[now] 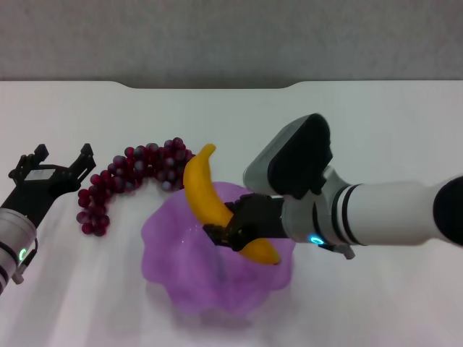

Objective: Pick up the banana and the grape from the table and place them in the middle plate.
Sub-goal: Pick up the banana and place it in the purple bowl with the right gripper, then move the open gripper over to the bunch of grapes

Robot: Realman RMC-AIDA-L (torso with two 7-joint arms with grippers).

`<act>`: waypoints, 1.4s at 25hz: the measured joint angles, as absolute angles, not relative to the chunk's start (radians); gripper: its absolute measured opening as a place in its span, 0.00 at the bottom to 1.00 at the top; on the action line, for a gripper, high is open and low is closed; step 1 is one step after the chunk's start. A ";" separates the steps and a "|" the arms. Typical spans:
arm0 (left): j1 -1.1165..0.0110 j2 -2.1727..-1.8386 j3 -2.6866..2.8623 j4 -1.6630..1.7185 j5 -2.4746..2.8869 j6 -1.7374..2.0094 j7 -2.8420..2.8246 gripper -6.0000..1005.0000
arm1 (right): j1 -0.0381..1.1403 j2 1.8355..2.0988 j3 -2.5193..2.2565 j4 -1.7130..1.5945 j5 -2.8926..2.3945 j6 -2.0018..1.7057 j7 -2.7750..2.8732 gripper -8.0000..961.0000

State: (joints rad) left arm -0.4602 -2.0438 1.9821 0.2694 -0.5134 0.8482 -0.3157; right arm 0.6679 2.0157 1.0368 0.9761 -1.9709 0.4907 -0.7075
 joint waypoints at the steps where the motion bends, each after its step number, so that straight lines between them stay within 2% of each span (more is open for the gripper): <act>1: -0.460 -2.044 1.982 0.269 -0.513 0.848 -0.316 0.87 | 0.671 2.016 1.030 0.976 -1.971 0.485 -0.707 0.53; 8: -0.462 -2.045 1.982 0.265 -0.512 0.848 -0.316 0.87 | 0.669 2.016 1.023 0.978 -1.971 0.444 -0.707 0.54; 11: -0.462 -2.045 1.981 0.264 -0.513 0.848 -0.316 0.87 | 0.665 2.016 1.023 0.986 -1.971 0.429 -0.708 0.73; 16: -0.462 -2.045 1.981 0.263 -0.513 0.848 -0.316 0.87 | 0.654 2.015 1.006 1.002 -1.975 0.392 -0.721 0.87; 20: -0.458 -2.045 1.982 0.263 -0.514 0.848 -0.316 0.87 | 0.588 2.012 1.010 1.015 -1.979 0.296 -0.766 0.87; 28: -0.447 -2.045 1.979 0.266 -0.514 0.853 -0.319 0.87 | 0.373 2.009 1.047 1.054 -1.980 -0.072 -0.871 0.86; 31: -0.446 -2.045 1.978 0.265 -0.514 0.854 -0.320 0.87 | 0.325 2.009 1.046 0.979 -1.975 -0.271 -0.860 0.86; 35: -0.441 -2.046 1.977 0.263 -0.514 0.854 -0.321 0.87 | 0.321 2.010 1.031 0.905 -1.976 -0.396 -0.837 0.86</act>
State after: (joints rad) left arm -0.4409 -2.0465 1.9768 0.2632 -0.5139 0.8542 -0.3215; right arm 0.3207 2.0096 1.0314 0.9054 -1.9765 -0.3962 -0.8368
